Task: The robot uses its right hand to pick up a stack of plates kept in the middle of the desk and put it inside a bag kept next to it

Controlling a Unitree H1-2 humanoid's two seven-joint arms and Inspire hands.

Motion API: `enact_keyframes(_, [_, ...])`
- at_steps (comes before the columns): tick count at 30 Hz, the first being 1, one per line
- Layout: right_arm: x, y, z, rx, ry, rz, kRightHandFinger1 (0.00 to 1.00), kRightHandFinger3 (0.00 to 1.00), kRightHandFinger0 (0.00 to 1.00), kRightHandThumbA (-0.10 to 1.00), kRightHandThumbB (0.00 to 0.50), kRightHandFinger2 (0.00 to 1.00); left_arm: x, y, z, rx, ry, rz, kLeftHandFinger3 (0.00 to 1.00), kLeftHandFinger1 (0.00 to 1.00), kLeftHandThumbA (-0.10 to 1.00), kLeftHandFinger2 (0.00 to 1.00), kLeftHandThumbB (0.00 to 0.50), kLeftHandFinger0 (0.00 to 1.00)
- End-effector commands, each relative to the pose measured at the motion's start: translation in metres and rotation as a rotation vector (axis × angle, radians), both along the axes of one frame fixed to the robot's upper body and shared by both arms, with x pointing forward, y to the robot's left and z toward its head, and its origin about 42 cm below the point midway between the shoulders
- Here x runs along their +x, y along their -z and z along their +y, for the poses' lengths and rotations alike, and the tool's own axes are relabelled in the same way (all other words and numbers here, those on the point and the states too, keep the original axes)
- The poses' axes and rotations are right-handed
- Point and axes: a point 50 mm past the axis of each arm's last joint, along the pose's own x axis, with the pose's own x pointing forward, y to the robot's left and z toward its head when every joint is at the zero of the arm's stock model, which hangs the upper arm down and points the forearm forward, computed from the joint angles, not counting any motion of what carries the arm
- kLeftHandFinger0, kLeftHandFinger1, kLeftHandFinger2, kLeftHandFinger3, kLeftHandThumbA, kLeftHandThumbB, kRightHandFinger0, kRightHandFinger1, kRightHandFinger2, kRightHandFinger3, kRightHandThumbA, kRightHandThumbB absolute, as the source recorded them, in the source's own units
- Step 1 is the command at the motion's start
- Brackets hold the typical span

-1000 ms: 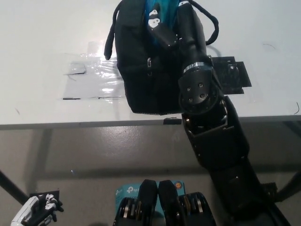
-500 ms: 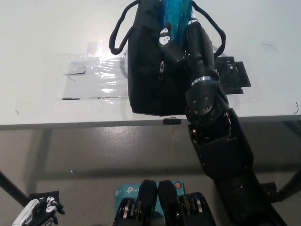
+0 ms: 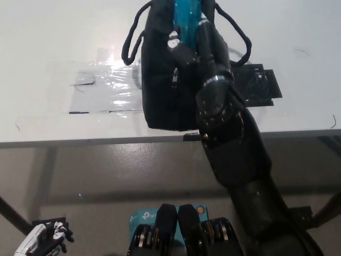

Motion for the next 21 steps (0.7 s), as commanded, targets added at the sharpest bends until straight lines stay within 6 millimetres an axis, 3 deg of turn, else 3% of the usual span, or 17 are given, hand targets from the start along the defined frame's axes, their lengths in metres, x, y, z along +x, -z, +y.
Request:
enact_keyframes(1, [0.016,-0.065,0.023,-0.026,-0.091,-0.029,0.12,0.41,0.0,-0.1,0.359,0.47,0.004,-0.012,0.009,0.035,0.014,-0.033,0.4,0.26,0.36,0.38,0.5,0.02])
enact_keyframes(2, [0.019,-0.069,0.023,-0.036,-0.095,-0.021,0.13,0.41,0.0,-0.1,0.357,0.47,0.004,-0.012,0.009,0.038,0.015,-0.033,0.4,0.26,0.36,0.38,0.5,0.02])
enact_keyframes(3, [0.024,-0.076,0.02,-0.041,-0.1,-0.01,0.15,0.48,0.0,-0.1,0.371,0.48,0.003,-0.013,0.009,0.042,0.018,-0.035,0.41,0.26,0.37,0.4,0.5,0.03])
enact_keyframes(4, [0.025,-0.075,0.019,-0.032,-0.098,0.003,0.12,0.47,0.0,-0.1,0.362,0.44,-0.002,-0.01,0.007,0.041,0.019,-0.028,0.42,0.26,0.37,0.4,0.5,0.03])
enact_keyframes(6, [0.027,-0.08,0.018,-0.035,-0.092,0.011,0.06,0.46,0.0,-0.1,0.31,0.38,-0.003,-0.01,0.007,0.043,0.021,-0.028,0.42,0.27,0.39,0.42,0.5,0.04])
enact_keyframes(7, [0.032,-0.09,0.016,-0.049,-0.092,0.017,0.0,0.14,0.0,-0.1,0.281,0.3,-0.003,-0.009,0.008,0.03,0.016,-0.027,0.41,0.25,0.37,0.4,0.5,0.03])
enact_keyframes(8, [0.035,-0.096,0.015,-0.044,-0.095,0.029,0.0,0.16,0.0,-0.1,0.275,0.3,-0.003,-0.008,0.008,0.026,0.017,-0.027,0.41,0.25,0.37,0.4,0.5,0.03])
enact_keyframes(10, [0.038,-0.102,0.015,-0.033,-0.102,0.054,0.0,0.39,0.0,-0.1,0.276,0.35,-0.005,-0.008,0.01,0.03,0.023,-0.029,0.42,0.26,0.39,0.4,0.5,0.03])
enact_keyframes(12, [0.041,-0.105,0.014,-0.012,-0.089,0.072,0.0,0.43,0.0,-0.1,0.284,0.34,-0.006,-0.008,0.011,0.027,0.018,-0.022,0.41,0.26,0.38,0.38,0.5,0.03])
enact_keyframes(13, [0.041,-0.104,0.013,-0.004,-0.079,0.077,0.04,0.54,0.0,-0.1,0.251,0.4,-0.006,-0.007,0.011,0.025,0.014,-0.02,0.4,0.25,0.38,0.38,0.5,0.02])
enact_keyframes(14, [0.041,-0.1,0.009,0.027,-0.069,0.091,0.0,0.55,0.0,-0.09,0.18,0.33,-0.006,-0.007,0.011,0.024,0.015,-0.022,0.4,0.24,0.37,0.38,0.5,0.01])
enact_keyframes(15, [0.041,-0.096,0.006,0.04,-0.062,0.106,0.0,0.51,0.0,-0.04,0.101,0.3,-0.006,-0.007,0.01,0.027,0.014,-0.021,0.4,0.24,0.37,0.38,0.5,0.01])
enact_keyframes(16, [0.042,-0.092,0.002,0.043,-0.06,0.118,0.0,0.55,0.0,0.0,0.031,0.29,-0.006,-0.008,0.01,0.028,0.016,-0.022,0.4,0.25,0.37,0.38,0.5,0.01])
enact_keyframes(17, [0.042,-0.091,0.001,0.044,-0.058,0.124,0.0,0.52,0.0,0.01,0.001,0.27,-0.006,-0.008,0.01,0.028,0.017,-0.022,0.4,0.25,0.37,0.38,0.5,0.01])
enact_keyframes(18, [0.045,-0.085,-0.004,0.057,-0.042,0.169,0.0,0.3,0.0,0.07,0.0,0.23,-0.006,-0.008,0.009,0.026,0.01,-0.016,0.39,0.24,0.36,0.37,0.5,0.01])
enact_keyframes(19, [0.046,-0.081,-0.008,0.061,-0.038,0.191,0.0,0.33,0.0,0.11,0.0,0.22,-0.005,-0.008,0.009,0.024,0.008,-0.013,0.39,0.24,0.35,0.36,0.5,0.01])
enact_keyframes(21, [0.047,-0.077,-0.012,0.058,-0.032,0.212,0.0,0.32,0.0,0.0,0.002,0.19,-0.005,-0.008,0.009,0.026,0.01,-0.012,0.38,0.24,0.34,0.35,0.5,0.01])
